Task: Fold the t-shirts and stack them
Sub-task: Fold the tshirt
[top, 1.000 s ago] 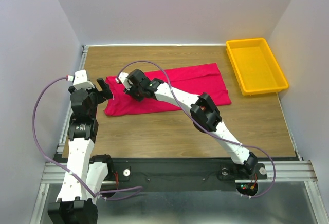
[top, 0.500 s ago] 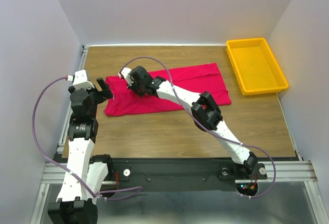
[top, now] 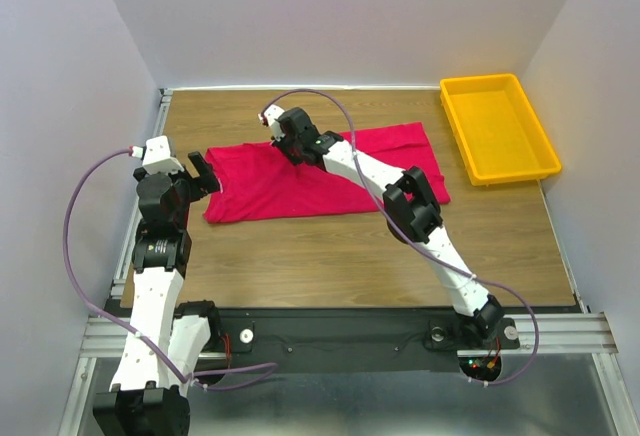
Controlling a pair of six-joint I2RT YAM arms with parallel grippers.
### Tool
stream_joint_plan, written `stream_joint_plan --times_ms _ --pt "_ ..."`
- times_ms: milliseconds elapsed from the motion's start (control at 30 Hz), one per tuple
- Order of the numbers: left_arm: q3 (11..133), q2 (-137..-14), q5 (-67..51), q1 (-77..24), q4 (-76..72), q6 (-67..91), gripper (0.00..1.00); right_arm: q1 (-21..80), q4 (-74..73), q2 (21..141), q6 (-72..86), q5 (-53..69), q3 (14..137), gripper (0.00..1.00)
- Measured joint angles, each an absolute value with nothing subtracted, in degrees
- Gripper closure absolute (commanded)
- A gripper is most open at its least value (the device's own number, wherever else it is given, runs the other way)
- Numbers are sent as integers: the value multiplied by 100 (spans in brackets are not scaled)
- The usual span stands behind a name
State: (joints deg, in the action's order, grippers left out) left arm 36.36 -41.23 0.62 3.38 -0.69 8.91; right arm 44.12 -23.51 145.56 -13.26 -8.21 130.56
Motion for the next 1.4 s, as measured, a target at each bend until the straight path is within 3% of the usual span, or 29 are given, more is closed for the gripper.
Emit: stream_joint_plan --times_ms 33,133,200,400,533,767,933,1133,1333,1400 --pt "3636 -4128 60 338 -69 891 3 4390 -2331 14556 -1328 -854 13056 64" --pt "3636 -4130 60 338 -71 891 3 4372 -2237 14556 -1337 -1015 13056 43" --pt "3636 -4130 23 338 -75 891 3 4353 -2176 14553 -1361 -1096 13056 36" --pt "3634 -4213 -123 338 -110 976 3 4303 -2134 14475 -1413 -1138 13002 35" --pt "3634 -4545 -255 338 -106 1476 3 4165 -2121 13837 -1481 -585 12267 25" --pt "3634 -6289 -893 440 -351 2613 7 3389 -2115 10925 -1953 1855 9697 24" --pt "4069 -8156 -1175 648 -464 2777 15 3260 -2082 9470 -2167 2517 8621 23" --pt "5516 -9570 -1092 687 -353 2508 21 2939 -2141 8943 -2274 2928 7894 23" --pt "6449 -10012 -622 687 -183 2001 25 2147 -2235 8844 -2276 3072 7352 23" --pt "6716 -10175 -462 687 -95 1835 31 2051 -2250 8807 -2274 3142 7264 23"
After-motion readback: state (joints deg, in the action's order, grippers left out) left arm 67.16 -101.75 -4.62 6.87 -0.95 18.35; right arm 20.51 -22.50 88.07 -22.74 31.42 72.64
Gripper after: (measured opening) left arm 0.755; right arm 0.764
